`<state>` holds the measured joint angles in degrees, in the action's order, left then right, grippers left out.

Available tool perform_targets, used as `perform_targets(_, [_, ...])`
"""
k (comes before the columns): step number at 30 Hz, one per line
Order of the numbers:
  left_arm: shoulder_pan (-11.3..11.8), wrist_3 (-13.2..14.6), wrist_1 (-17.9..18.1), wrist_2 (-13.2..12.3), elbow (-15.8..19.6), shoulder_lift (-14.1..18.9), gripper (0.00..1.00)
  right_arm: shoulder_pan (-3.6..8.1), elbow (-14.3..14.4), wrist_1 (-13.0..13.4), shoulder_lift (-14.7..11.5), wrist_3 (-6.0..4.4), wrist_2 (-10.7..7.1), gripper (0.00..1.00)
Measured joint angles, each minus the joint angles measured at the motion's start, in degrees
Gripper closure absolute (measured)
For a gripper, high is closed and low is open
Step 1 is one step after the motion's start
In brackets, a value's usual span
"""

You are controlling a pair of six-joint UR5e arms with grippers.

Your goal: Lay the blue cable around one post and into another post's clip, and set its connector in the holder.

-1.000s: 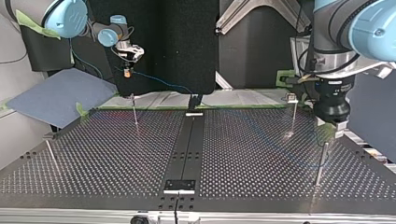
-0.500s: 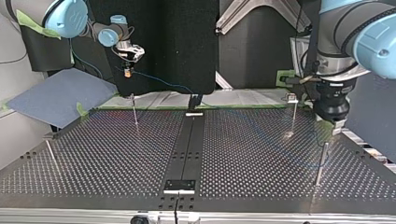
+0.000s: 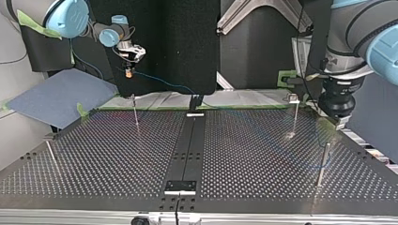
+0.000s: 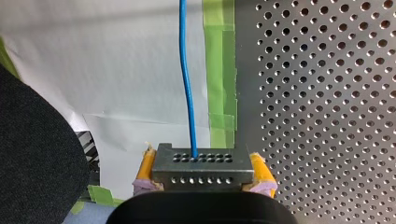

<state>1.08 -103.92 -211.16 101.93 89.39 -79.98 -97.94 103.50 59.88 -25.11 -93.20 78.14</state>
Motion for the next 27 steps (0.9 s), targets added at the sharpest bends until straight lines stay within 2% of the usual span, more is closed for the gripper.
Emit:
perform_targets(5, [0.32,-0.07,-1.74,-0.16,-2.48,-0.65,0.02,-0.01,0.00,-0.06,0.00,-0.02,0.00,1.00])
perform_targets(10, [0.81,-0.17,-1.11,-0.97,-3.80,-0.79,0.02,-0.01,-0.01,-0.07,0.01,-0.01,0.00,1.00])
perform_targets(16, [1.58,-0.26,-0.11,-1.89,-4.22,-0.89,0.02,-0.01,-0.01,-0.10,0.01,0.00,0.00,1.00])
perform_targets(27, [2.35,-0.31,-0.55,-1.78,-4.25,-1.22,0.02,-0.02,0.00,-0.33,0.01,-0.04,0.00,1.00])
